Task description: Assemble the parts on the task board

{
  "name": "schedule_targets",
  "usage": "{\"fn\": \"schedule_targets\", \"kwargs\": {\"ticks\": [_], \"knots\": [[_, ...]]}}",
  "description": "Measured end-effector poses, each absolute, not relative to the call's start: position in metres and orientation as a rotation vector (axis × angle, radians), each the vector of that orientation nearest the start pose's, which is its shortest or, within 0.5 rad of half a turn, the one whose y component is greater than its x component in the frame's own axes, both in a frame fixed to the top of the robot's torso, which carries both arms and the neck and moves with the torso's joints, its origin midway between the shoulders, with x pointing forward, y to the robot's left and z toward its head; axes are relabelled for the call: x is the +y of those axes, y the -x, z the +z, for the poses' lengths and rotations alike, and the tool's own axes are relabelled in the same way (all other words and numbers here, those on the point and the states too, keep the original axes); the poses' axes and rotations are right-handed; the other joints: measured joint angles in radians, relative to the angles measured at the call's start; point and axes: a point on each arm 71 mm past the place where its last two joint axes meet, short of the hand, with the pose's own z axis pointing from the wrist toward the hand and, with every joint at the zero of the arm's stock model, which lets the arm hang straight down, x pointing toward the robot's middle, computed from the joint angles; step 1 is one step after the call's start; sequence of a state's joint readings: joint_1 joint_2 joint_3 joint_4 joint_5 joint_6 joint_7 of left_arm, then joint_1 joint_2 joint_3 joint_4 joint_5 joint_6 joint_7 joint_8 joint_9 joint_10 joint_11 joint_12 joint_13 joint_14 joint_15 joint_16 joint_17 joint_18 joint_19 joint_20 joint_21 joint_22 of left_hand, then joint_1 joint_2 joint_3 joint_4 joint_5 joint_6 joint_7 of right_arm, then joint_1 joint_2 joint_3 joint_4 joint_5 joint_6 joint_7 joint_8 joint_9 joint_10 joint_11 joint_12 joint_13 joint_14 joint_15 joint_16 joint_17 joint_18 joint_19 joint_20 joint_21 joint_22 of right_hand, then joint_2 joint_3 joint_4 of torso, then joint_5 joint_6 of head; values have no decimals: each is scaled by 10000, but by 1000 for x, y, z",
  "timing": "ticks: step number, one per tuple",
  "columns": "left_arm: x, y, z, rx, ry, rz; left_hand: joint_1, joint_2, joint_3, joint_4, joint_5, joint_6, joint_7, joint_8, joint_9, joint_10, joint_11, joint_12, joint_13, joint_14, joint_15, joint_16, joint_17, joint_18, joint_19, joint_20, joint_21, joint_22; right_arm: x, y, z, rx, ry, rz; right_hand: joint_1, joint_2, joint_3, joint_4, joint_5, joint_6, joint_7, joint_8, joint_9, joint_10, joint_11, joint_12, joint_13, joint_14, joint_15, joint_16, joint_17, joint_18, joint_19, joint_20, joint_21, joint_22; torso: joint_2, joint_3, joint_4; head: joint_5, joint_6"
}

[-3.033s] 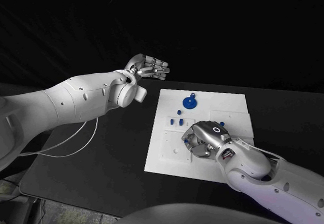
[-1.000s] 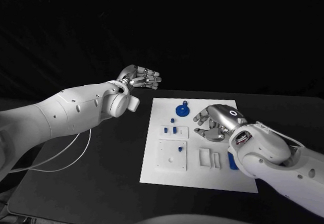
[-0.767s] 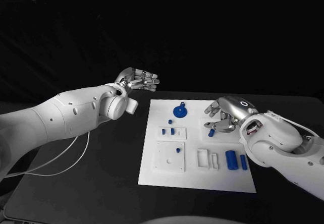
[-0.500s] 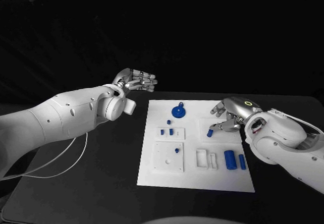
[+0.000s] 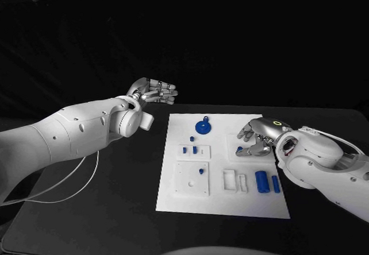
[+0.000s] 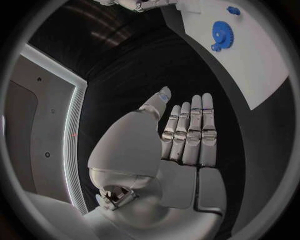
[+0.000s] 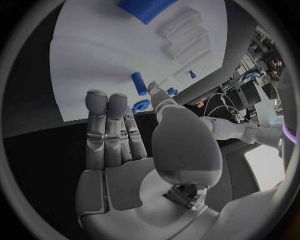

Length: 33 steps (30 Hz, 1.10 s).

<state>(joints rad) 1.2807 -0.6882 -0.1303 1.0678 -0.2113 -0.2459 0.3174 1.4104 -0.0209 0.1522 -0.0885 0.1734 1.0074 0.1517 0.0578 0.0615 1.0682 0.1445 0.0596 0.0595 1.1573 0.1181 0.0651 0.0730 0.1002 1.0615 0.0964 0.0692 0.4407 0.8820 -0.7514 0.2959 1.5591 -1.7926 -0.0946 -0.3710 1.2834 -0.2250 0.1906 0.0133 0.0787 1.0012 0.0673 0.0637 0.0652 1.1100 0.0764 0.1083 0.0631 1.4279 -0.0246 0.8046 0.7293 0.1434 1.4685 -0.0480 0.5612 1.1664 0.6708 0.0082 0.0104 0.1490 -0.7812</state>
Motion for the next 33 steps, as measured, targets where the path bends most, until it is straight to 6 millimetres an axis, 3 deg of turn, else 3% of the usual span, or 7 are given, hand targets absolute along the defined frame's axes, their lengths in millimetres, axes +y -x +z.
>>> {"fn": "schedule_targets", "kwargs": {"ticks": [4, 6, 8, 13, 17, 26, 33], "knots": [[272, -567, -189, 14700, 9116, -11821, 0, 0, 0, 0, 0, 0, 0, 0, 0, 0, 0, 0, 0, 0, 0, 0, 0, 0, 0, 0, 0, 0, -165, -466, -222, 17975, 1682, 4478, -30, 164, -94, -49, 65, 114, 46, 0, 0, 243, -57, 61, 1, 0, 0, 37, -24, -19, 0, 0, 97, 33, -5, 0, 0, 6, -16], [273, -567, -189, 14688, 9114, -11796, 0, 0, 0, 0, 0, 12, -12, 0, 0, 0, 0, 0, 0, 0, 0, 0, 0, 0, 0, 0, 0, 0, -163, -465, -224, 18074, 1730, 4529, 177, 366, 130, -276, 65, 216, 147, 0, 1, 382, -93, 61, -2, 0, 0, 37, -27, -40, 0, 0, 211, 67, -5, 0, 0, 7, -94], [273, -567, -189, 14683, 9110, -11786, 0, 0, 29, -29, 0, 90, -18, 0, 0, 56, -56, 0, 0, 0, 0, 0, 0, 0, 0, 0, 0, 20, -162, -465, -225, 18147, 1780, 4549, 354, 543, 774, -563, -109, 299, 226, 0, 1, 540, -99, 16, -21, 25, -26, 37, -27, -44, 0, 0, 296, 104, -6, 0, 0, 3, -142], [273, -568, -189, 14678, 9100, -11771, 0, 0, 114, -57, 0, 90, -18, 0, 0, 55, -55, 0, 0, 0, 0, 0, -11, 0, 0, 0, 0, 124, -162, -464, -232, 18289, 1863, 4485, 102, 350, 3046, -1105, -156, 829, 330, 0, 1, 1264, -249, -143, -22, 109, -106, 83, -11, -46, -37, -38, 523, 191, -9, -3, 3, -25, -185], [274, -568, -189, 14676, 9094, -11760, 0, 0, 141, -30, 0, 90, -18, 0, 0, 55, -55, 0, 0, 0, 0, 0, -11, 0, 0, 0, 0, 131, -159, -464, -233, 18247, 1949, 4544, -187, 263, 3830, -1299, 202, 1152, 333, -1, 3, 1613, -358, -135, -11, 156, -127, 84, -4, -49, -2, -78, 686, 256, -8, -1, 1, -26, -179], [275, -568, -189, 14664, 9096, -11720, 0, 0, 141, -30, 0, 90, -18, 0, 0, 55, -55, 0, 0, 0, 0, 0, -10, 0, 0, 0, 0, 130, -155, -462, -233, 17934, 2034, 4714, -244, 506, 4087, -1583, 64, 1765, 246, 0, 33, 1965, -533, 32, 19, 170, -184, 126, 30, -124, 2, -182, 895, 329, -8, 0, -5, -13, -137], [275, -568, -189, 14667, 9096, -11712, 0, 0, 141, -30, 0, 90, -17, 0, 0, 55, -55, 0, 0, 0, 0, 0, -9, 0, 0, 0, 0, 129, -153, -462, -233, 17783, 2028, 4784, -330, 592, 4041, -1682, 64, 1765, 246, 0, 33, 2001, -499, 33, 36, 191, -238, 124, 41, -146, -35, -219, 953, 343, -7, 0, -7, -9, -143]]}}
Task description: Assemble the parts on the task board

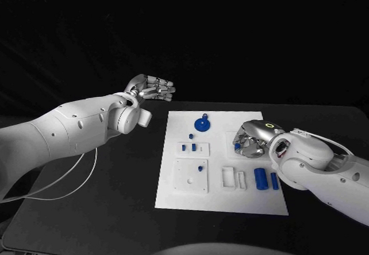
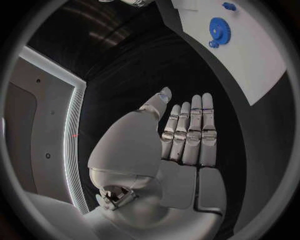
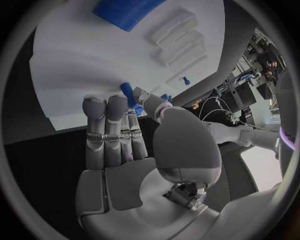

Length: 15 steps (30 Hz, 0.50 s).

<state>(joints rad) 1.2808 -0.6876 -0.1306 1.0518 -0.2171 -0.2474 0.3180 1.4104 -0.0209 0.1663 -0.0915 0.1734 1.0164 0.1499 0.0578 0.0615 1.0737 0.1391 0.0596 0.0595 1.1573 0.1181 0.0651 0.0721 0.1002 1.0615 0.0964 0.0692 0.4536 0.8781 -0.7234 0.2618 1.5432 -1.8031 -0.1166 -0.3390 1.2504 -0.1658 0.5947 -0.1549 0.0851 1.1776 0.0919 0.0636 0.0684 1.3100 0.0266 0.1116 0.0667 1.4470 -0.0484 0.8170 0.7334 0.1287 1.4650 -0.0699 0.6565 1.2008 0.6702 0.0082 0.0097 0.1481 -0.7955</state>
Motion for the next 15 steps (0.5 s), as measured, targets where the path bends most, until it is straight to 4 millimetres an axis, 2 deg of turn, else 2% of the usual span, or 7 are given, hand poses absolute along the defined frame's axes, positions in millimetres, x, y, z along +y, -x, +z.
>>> {"fn": "schedule_targets", "kwargs": {"ticks": [8, 11, 13, 15], "knots": [[276, -568, -189, 14671, 9100, -11698, 0, 0, 42, 42, 0, 0, 0, 0, 0, 0, 0, 0, 0, 0, 0, 0, 0, 0, 0, 0, 0, -1, -151, -462, -234, 17716, 2030, 4801, -297, -133, -408, 183, 128, -128, 5, 0, -1, -56, 57, 3, -8, 0, 0, -1, -1, -6, -1, 1, -55, -83, 1, 0, 4, 26, -28], [276, -568, -189, 14674, 9101, -11695, 0, 0, 37, 47, 0, 0, 0, 0, 0, 0, 0, 0, 0, 0, 0, 0, 0, 0, 0, 0, 0, -1, -151, -462, -234, 17719, 2039, 4776, -520, -356, -797, 323, 784, -219, -86, 0, -1, -54, 54, -17, -4, 0, 0, -1, -8, -9, -1, 2, -89, -120, 0, -5, 3, 27, -29], [276, -568, -189, 14677, 9101, -11695, 0, 0, 15, 69, 0, 0, 0, 0, 0, 0, 0, 0, 0, 0, 0, 0, 1, 0, 0, 0, 0, -2, -151, -462, -234, 17722, 2046, 4761, -491, -328, -1041, 375, 928, -219, -85, 0, -1, 20, -20, 53, 21, 0, 0, -1, -16, -12, -1, 2, -89, -123, -1, -6, 3, 28, -30], [276, -568, -189, 14680, 9101, -11695, 0, 0, 15, 69, 0, 0, 0, 0, 0, 0, 0, 0, 0, 0, 0, 0, 1, 0, 0, 0, 0, -2, -151, -462, -234, 17720, 2051, 4745, -217, -55, -779, 270, 691, 58, -70, 0, 20, 97, -97, 161, 36, -17, -28, -1, -16, -62, 36, -37, -91, -123, -2, -6, 3, 28, -36]]}}
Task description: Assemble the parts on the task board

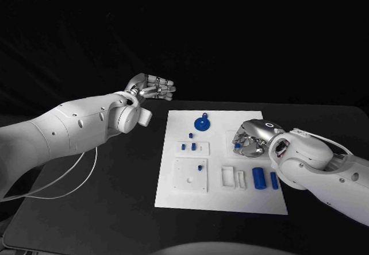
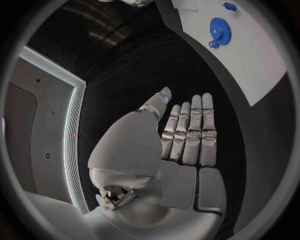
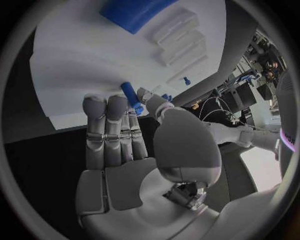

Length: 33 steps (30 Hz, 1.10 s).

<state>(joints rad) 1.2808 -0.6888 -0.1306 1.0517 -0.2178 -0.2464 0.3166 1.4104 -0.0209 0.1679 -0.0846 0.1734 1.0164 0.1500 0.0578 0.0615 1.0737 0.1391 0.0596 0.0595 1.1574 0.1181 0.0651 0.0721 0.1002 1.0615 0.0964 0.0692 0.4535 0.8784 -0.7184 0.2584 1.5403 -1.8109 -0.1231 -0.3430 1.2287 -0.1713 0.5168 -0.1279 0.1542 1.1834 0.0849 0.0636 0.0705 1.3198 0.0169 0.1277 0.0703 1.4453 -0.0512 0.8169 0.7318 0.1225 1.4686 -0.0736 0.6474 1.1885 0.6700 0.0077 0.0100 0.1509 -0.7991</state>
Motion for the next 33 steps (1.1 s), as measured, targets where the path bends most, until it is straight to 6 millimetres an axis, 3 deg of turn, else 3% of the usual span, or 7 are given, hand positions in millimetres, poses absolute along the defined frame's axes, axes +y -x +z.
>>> {"fn": "schedule_targets", "kwargs": {"ticks": [2, 4, 8, 16, 20, 27, 33], "knots": [[276, -568, -189, 14683, 9102, -11695, 0, 0, 0, 0, 0, 0, 0, 0, 0, 0, 0, 0, 0, 0, 0, 0, 0, 0, 0, 0, 0, 0, -151, -462, -234, 17707, 2050, 4736, 60, 60, 399, -143, -1, 214, -14, 0, 1, 89, -14, 72, -1, 3, -66, -1, 0, -60, -21, -54, 0, 1, -1, 0, 0, 3, -6], [276, -568, -189, 14688, 9104, -11694, 0, 0, 0, 0, 0, 0, 0, 0, 0, 0, 0, 0, 0, 0, 0, 0, 0, 0, 0, 0, 0, 0, -151, -462, -234, 17655, 2024, 4730, 47, 70, 872, -320, 284, 397, -20, 0, 1, 174, -61, 151, -2, 16, -79, -4, 0, -152, -54, -88, 1, 19, -1, 0, -1, 5, -7], [275, -568, -189, 14701, 9108, -11692, 0, 0, 0, 0, 0, 0, 0, 0, 0, 0, 0, 0, 0, 0, 0, 0, 0, 0, 0, 0, 0, -1, -150, -461, -233, 17493, 1950, 4776, -106, 165, 1697, -656, 475, 618, -80, -17, 1, 245, 12, 292, -1, -17, -113, -5, 26, -291, -17, -125, 86, 106, -1, 1, -4, 5, 15], [275, -568, -189, 14731, 9123, -11667, 0, 0, 56, -1, 0, 0, 0, 0, 0, 0, 0, 0, 0, 0, 0, 0, 1, 0, 0, 0, 0, 67, -149, -459, -231, 17173, 1799, 4880, -238, 162, 2236, -779, 471, 708, -100, -38, 80, 259, 27, 304, -1, -18, -111, -46, 35, -328, -18, -124, 110, 205, -5, 4, -5, -72, 128], [276, -569, -189, 14734, 9136, -11634, 0, 0, 112, -1, 57, 0, 0, 0, 0, 0, 0, 0, 0, 0, 0, 0, 2, 0, 0, 0, 0, 126, -149, -458, -229, 16997, 1733, 4946, -237, 163, 2428, -748, -134, 707, -100, -60, 102, 259, 27, 386, 0, -18, -110, -48, 43, -372, -18, -124, 110, 234, -9, 6, -5, -93, 183], [278, -569, -190, 14725, 9160, -11566, 0, 0, 110, 0, 57, 0, 0, 0, 0, 0, 0, 0, 0, 0, 0, 0, 2, 0, 0, 0, 0, 152, -146, -453, -219, 16539, 1625, 5309, -236, 164, 2525, -681, -694, 706, -99, -28, 130, 259, 27, 387, 0, 16, -142, -48, 56, -305, -18, -123, 110, 273, -13, 10, -8, -90, 223], [280, -570, -191, 14722, 9187, -11504, 0, 0, 137, -27, 57, 0, 0, 0, 0, 0, 0, 0, 0, 0, 0, 0, 2, 1, 0, 0, 0, 251, -140, -448, -194, 15797, 1439, 5954, -175, 103, 2555, -651, -807, 705, -98, -28, 128, 266, 35, 387, 1, 17, -142, -58, 69, -303, -48, -151, 110, 317, -14, 6, -9, -67, 230]]}}
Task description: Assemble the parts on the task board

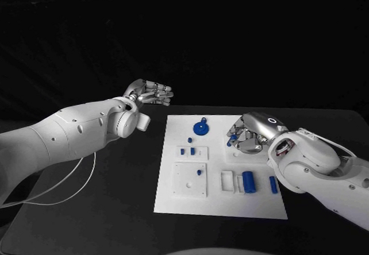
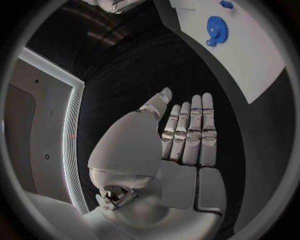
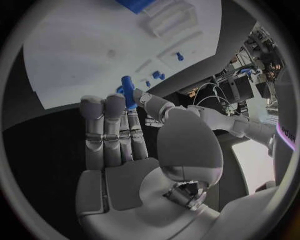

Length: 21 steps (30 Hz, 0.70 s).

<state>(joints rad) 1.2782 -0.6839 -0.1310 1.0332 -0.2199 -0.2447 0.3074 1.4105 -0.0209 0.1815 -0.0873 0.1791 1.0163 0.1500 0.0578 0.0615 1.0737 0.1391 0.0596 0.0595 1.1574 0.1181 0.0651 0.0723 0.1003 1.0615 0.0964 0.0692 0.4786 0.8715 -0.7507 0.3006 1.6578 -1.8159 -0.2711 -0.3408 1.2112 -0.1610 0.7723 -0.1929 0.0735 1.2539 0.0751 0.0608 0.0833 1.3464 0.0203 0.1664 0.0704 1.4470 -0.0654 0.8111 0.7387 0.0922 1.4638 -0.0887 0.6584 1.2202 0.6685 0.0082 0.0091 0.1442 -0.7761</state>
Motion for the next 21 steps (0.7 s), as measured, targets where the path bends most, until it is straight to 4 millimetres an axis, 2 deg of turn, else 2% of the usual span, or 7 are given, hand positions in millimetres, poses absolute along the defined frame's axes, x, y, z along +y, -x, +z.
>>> {"fn": "schedule_targets", "kwargs": {"ticks": [4, 9, 15, 21], "knots": [[281, -570, -192, 14720, 9191, -11469, 0, 0, 19, -19, 0, 0, 0, 0, 0, 0, 0, 0, 0, 0, 0, 0, 0, 0, 0, 0, 2, 62, -134, -443, -184, 15447, 1360, 6452, 23, -23, 22, 23, 55, 35, -35, 0, -2, 29, 28, -1, 0, 1, 1, 0, 0, 0, 29, -44, 0, 10, 7, 0, 2, 16, 70], [282, -570, -192, 14731, 9149, -11419, 0, 0, 55, -144, 0, 0, 0, 0, 0, 107, 2, 0, 0, 0, 0, 0, -17, 0, 0, 0, 79, 268, -122, -438, -182, 15291, 1313, 7049, 23, -23, -28, 73, 316, 37, -37, 0, -2, 29, 28, -2, 0, -4, -4, -39, -1, -1, 29, -44, -29, 16, 12, -6, 12, 54, 82], [281, -571, -192, 14760, 9078, -11370, 0, 0, 126, -238, 0, 91, -19, 0, 0, 218, -35, 0, 0, 0, 0, 0, -17, -4, -163, -20, 118, 562, -99, -429, -190, 15373, 1344, 7936, 24, -24, -87, 40, 507, 36, -37, 0, 3, 28, 28, -8, 1, -7, -72, -65, -1, 0, 29, -43, -81, 15, 17, -6, 19, 125, 43], [279, -571, -192, 14791, 9040, -11361, -41, -41, 168, -280, -1, 126, -54, 0, 0, 217, -35, 0, 0, 38, -38, 0, -16, -4, -162, -19, 118, 841, -78, -418, -198, 15472, 1658, 8592, 24, -23, -135, 15, 515, 36, -36, -1, 3, 28, 28, -11, 1, -7, -72, -67, -2, -1, 29, -42, -132, 15, 21, -7, 23, 269, -48]]}}
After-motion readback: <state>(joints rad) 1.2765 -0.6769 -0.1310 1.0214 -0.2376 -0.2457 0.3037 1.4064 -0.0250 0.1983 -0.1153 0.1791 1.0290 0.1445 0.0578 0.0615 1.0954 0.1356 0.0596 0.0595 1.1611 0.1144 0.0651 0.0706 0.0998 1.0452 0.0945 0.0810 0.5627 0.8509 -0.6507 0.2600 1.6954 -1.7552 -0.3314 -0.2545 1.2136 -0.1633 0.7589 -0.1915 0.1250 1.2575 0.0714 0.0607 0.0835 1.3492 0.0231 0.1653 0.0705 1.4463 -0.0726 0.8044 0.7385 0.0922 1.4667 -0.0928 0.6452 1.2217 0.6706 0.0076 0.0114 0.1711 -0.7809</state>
